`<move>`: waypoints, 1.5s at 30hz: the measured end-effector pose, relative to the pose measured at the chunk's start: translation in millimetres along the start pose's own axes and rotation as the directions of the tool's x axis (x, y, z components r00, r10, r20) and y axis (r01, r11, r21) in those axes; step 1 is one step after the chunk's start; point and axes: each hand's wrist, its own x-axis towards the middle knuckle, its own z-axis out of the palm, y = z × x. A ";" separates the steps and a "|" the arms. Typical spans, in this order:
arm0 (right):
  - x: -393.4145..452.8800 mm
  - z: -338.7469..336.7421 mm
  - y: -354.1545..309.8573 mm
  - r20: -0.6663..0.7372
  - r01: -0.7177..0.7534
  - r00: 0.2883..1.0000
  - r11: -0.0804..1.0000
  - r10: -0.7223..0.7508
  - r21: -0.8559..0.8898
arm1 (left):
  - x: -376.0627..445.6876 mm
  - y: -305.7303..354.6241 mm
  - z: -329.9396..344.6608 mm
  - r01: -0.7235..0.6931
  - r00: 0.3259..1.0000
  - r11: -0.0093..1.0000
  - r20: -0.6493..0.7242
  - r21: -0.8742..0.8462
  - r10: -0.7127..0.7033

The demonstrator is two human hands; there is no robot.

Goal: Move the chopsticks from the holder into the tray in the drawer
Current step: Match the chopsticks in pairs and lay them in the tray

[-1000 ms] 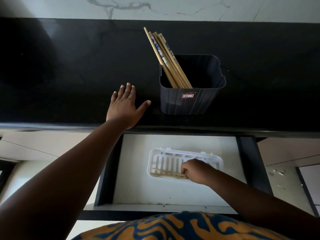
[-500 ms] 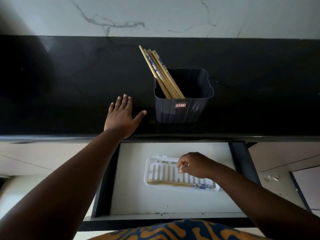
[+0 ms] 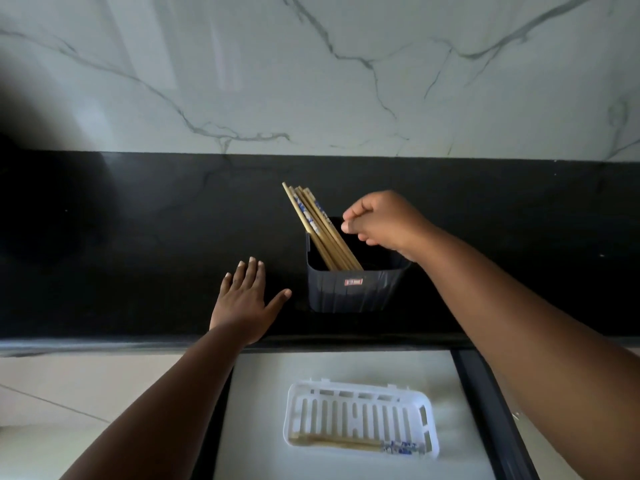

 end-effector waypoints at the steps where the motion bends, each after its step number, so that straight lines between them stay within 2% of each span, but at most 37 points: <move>1: 8.7 3.6 4.0 0.022 -0.038 0.999 0.999 0.039 -0.038 | 0.1 -0.1 0.2 0.003 1.000 1.000 -0.002 -0.004 -0.003; 5: 29.9 18.1 16.3 0.135 -0.153 0.978 0.987 0.158 -0.051 | -0.6 0.3 0.9 0.017 1.000 1.000 -0.020 -0.014 -0.017; 8: 35.4 23.3 21.8 0.160 -0.164 0.974 0.986 0.161 0.005 | -1.4 1.0 1.3 0.019 0.999 0.999 -0.025 -0.025 -0.020; 15: 38.3 22.5 28.9 0.121 -0.101 0.988 0.995 0.100 0.000 | -1.7 2.0 1.1 0.030 0.999 0.998 -0.036 -0.048 -0.031; 20: 31.2 25.5 32.4 0.010 0.045 0.999 0.977 -0.044 -0.210 | -1.5 2.2 1.2 0.028 0.998 0.998 -0.049 -0.065 -0.031; 22: 27.3 24.3 30.7 -0.011 0.081 0.996 0.971 -0.086 -0.224 | -0.7 1.9 0.9 0.030 0.998 0.997 -0.058 -0.077 -0.035; 26: 19.7 -2.3 14.5 -0.103 0.137 0.984 0.985 -0.147 -0.104 | -0.2 -0.2 1.8 0.024 0.997 0.993 -0.069 -0.118 -0.032; 29: 8.0 -37.0 -8.4 -0.185 0.169 0.973 0.972 -0.138 0.162 | -2.9 -1.1 -0.9 0.029 1.000 0.985 0.012 -0.171 -0.027; 31: -5.1 -61.3 -26.1 -0.194 0.193 0.972 0.922 -0.132 0.336 | -6.1 5.7 -14.8 0.096 0.995 0.904 0.022 -0.417 -0.096; 33: -18.0 -80.5 -42.7 -0.166 0.212 0.975 0.860 -0.151 0.464 | -6.4 15.1 -44.0 0.125 0.960 0.668 -0.081 -0.734 -0.269; 34: -23.7 -86.6 -49.8 -0.143 0.211 0.977 0.831 -0.159 0.514 | -6.5 21.0 -64.8 0.047 0.922 0.569 -0.184 -0.821 -0.341; 36: -33.0 -90.5 -62.9 -0.099 0.197 0.980 0.792 -0.171 0.578 | -12.2 41.6 -118.4 -0.193 0.845 0.449 -0.381 -0.872 -0.376; 38: -40.4 -85.5 -74.9 -0.062 0.180 0.982 0.766 -0.181 0.617 | -23.1 69.4 -175.8 -0.359 0.874 0.283 -0.427 -0.889 -0.234; 39: -43.5 -81.5 -80.6 -0.052 0.178 0.981 0.757 -0.187 0.629 | -26.4 83.2 -199.4 -0.376 0.908 0.215 -0.405 -0.901 -0.109; 40: -46.4 -76.8 -86.0 -0.046 0.179 0.980 0.750 -0.195 0.637 | -29.4 96.4 -218.6 -0.354 0.934 0.200 -0.356 -0.913 0.026; 42: -51.4 -68.3 -95.1 -0.045 0.192 0.976 0.735 -0.215 0.650 | -34.1 116.3 -243.0 -0.272 0.949 0.253 -0.216 -0.928 0.230; 45: -58.0 -60.4 -104.2 -0.068 0.217 0.971 0.735 -0.228 0.642 | -37.2 122.4 -252.6 -0.181 0.957 0.265 -0.107 -0.947 0.269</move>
